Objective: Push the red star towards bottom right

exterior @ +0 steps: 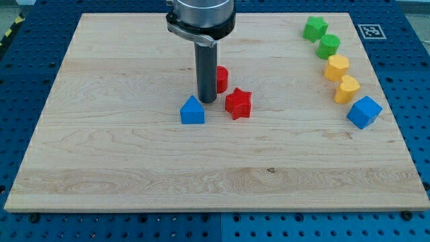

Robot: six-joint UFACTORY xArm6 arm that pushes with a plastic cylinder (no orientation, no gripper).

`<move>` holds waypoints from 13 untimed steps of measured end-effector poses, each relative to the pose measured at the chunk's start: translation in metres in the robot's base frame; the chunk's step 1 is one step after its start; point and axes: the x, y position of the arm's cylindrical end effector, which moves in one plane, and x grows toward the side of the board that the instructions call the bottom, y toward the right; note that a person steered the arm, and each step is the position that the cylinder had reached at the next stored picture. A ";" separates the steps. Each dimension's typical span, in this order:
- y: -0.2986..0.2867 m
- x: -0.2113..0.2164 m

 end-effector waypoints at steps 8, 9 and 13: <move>0.084 0.011; 0.101 0.027; 0.113 0.103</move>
